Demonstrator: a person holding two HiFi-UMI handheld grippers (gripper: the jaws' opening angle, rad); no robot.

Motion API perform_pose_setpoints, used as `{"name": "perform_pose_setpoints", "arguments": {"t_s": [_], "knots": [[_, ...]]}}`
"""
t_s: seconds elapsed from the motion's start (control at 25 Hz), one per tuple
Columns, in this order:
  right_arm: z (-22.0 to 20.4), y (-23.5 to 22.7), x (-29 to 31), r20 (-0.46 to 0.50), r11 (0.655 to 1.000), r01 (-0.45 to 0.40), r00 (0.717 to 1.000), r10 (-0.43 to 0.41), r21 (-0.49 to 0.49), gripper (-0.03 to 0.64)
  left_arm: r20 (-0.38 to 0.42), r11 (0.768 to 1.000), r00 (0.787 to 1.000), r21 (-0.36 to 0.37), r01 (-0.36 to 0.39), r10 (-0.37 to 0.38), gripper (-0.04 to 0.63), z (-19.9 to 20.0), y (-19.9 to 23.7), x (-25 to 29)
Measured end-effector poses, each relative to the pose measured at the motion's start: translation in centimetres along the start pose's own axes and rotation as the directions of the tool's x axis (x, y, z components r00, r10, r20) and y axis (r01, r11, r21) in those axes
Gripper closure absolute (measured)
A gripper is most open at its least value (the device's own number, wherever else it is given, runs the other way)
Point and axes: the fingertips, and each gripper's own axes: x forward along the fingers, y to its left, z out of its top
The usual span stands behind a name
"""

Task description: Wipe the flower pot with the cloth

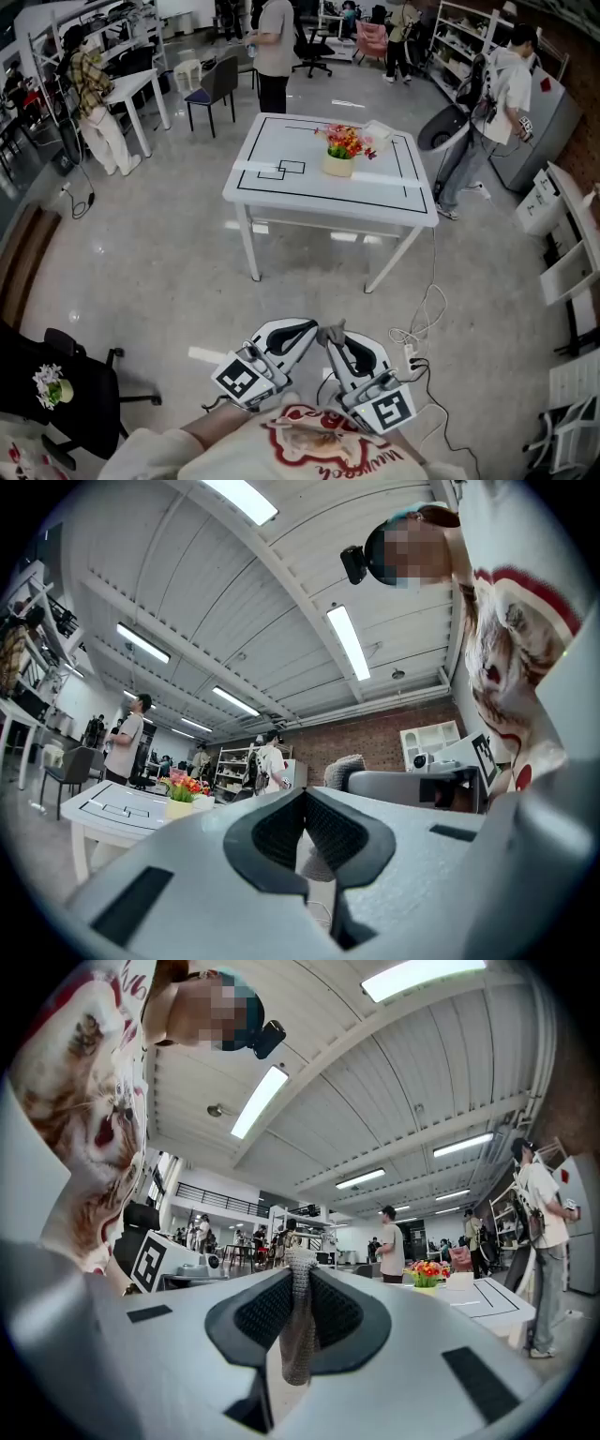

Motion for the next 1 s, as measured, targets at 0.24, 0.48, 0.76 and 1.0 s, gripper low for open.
{"name": "perform_pose_setpoints", "arguments": {"t_s": [0.24,0.48,0.76,1.0], "knots": [[0.6,0.2,0.5,0.015,1.000,0.000,1.000,0.000,-0.015,0.573,0.003,1.000,1.000,-0.004,0.008,-0.008,0.592,0.3,0.2,-0.2],[0.5,0.1,0.5,0.011,1.000,0.012,1.000,-0.012,0.006,0.574,-0.001,1.000,1.000,-0.012,0.007,-0.007,0.592,0.2,0.3,-0.3],[0.8,-0.5,1.0,0.019,1.000,0.009,1.000,-0.009,0.001,0.572,-0.003,1.000,1.000,-0.019,0.002,-0.002,0.592,0.0,1.0,0.2],[0.6,-2.7,2.2,0.049,1.000,0.010,0.999,-0.009,-0.007,0.573,-0.002,1.000,1.000,-0.017,-0.008,0.008,0.592,-0.5,2.9,1.5]]}}
